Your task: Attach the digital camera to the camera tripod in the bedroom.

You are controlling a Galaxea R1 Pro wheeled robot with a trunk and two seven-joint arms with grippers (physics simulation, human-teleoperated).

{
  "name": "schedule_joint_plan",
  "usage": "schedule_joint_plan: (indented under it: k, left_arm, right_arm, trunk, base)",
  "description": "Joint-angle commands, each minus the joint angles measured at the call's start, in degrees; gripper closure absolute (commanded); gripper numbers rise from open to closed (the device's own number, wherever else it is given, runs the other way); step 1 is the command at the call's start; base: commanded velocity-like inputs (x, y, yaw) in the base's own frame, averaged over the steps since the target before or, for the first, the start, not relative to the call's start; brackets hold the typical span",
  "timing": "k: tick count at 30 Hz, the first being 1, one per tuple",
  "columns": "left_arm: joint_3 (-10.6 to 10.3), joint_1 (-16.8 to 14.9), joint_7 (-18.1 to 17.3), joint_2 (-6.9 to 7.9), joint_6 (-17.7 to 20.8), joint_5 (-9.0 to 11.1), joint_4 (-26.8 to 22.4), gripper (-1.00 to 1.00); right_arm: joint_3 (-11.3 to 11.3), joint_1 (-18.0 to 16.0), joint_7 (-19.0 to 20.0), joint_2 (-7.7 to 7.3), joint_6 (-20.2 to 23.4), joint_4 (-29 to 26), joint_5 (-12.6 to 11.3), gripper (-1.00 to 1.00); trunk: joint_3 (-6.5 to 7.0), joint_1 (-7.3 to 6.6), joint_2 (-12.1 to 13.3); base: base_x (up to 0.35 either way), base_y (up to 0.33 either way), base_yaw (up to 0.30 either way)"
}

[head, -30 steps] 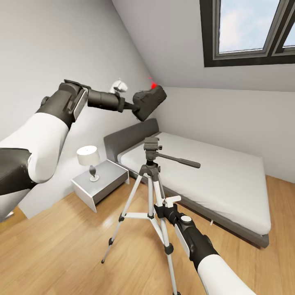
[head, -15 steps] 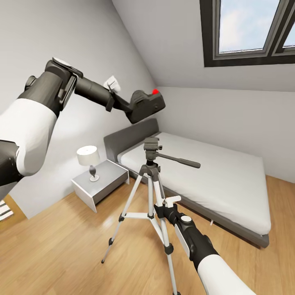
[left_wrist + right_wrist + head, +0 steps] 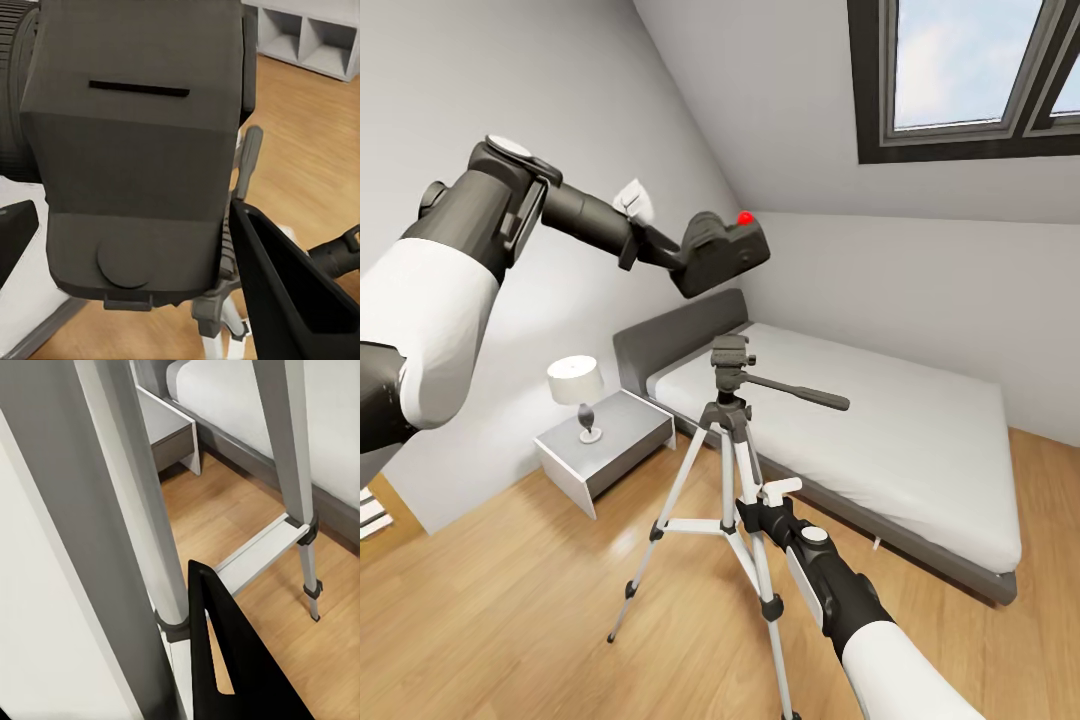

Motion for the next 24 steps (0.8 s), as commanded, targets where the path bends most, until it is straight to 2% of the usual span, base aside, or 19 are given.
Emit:
schedule_joint_plan:
  k: [1, 3, 6, 9, 10, 11, 12, 15, 16, 20, 23, 24]
  left_arm:
    - [-0.2, -0.1, -0.4, 0.03, -0.1, -0.2, -0.1, 1.0]
    - [-0.4, -0.1, -0.6, -0.1, -2.4, -0.2, 0.0, 1.0]
    - [-1.4, -0.1, -0.7, -0.28, -3.4, -0.2, 0.0, 1.0]
    - [-5.1, -0.1, -0.8, -0.49, -4.0, -0.2, 0.0, 1.0]
    - [-7.6, -0.1, -0.8, -0.57, -4.1, -0.2, 0.0, 1.0]
    - [-8.9, -0.1, -0.8, -0.6, -4.2, -0.1, 0.0, 1.0]
    - [-11.3, 0.0, -0.8, -0.68, -4.3, -0.1, 0.0, 1.0]
    - [-14.3, -0.1, -0.8, -0.71, -4.3, 0.3, 0.1, 1.0]
    - [-14.7, -0.1, -0.8, -0.7, -4.3, 0.5, 0.1, 1.0]
    - [-16.1, -0.1, -0.8, -0.6, -4.3, 2.9, 0.2, 1.0]
    - [-16.6, -0.1, -0.8, -0.43, -4.0, 7.1, 0.5, 1.0]
    - [-16.6, -0.1, -0.8, -0.39, -3.9, 7.9, 0.6, 1.0]
  right_arm:
    - [0.0, 0.0, 0.1, 0.03, 0.3, 0.0, 3.1, 1.0]
    - [0.0, 0.0, 0.1, 0.03, 0.3, 0.0, 3.1, 1.0]
    - [0.0, 0.0, 0.2, 0.03, 0.3, 0.0, 3.1, 1.0]
    - [0.0, 0.0, 0.1, 0.03, 0.4, 0.0, 3.1, 1.0]
    - [0.0, 0.0, 0.1, 0.03, 0.4, 0.0, 3.1, 1.0]
    - [0.0, 0.0, 0.1, 0.03, 0.4, 0.0, 3.1, 1.0]
    - [0.0, 0.0, 0.1, 0.03, 0.4, 0.0, 3.2, 1.0]
    - [0.0, 0.0, 0.1, 0.03, 0.4, 0.0, 3.1, 1.0]
    - [0.0, 0.0, 0.0, 0.03, 0.4, 0.0, 3.1, 1.0]
    - [0.0, 0.0, 0.0, 0.03, 0.4, 0.0, 3.0, 1.0]
    - [0.0, 0.0, 0.0, 0.03, 0.4, 0.0, 3.0, 1.0]
    - [0.0, 0.0, 0.0, 0.03, 0.4, 0.0, 3.0, 1.0]
  trunk:
    - [-0.12, 0.03, -0.1]
    - [-0.12, 0.03, -0.1]
    - [-0.12, 0.03, -0.1]
    - [-0.12, 0.03, -0.1]
    - [-0.12, 0.03, -0.1]
    - [-0.12, 0.03, -0.1]
    - [-0.12, 0.03, -0.1]
    - [-0.12, 0.03, -0.1]
    - [-0.12, 0.03, -0.1]
    - [-0.12, 0.03, -0.1]
    - [-0.12, 0.03, -0.1]
    - [-0.12, 0.03, -0.1]
  base:
    - [0.0, 0.0, 0.0]
    - [0.0, 0.0, 0.0]
    - [0.0, 0.0, 0.0]
    - [0.0, 0.0, 0.0]
    - [0.0, 0.0, 0.0]
    - [0.0, 0.0, 0.0]
    - [0.0, 0.0, 0.0]
    - [0.0, 0.0, 0.0]
    - [0.0, 0.0, 0.0]
    - [0.0, 0.0, 0.0]
    - [0.0, 0.0, 0.0]
    - [0.0, 0.0, 0.0]
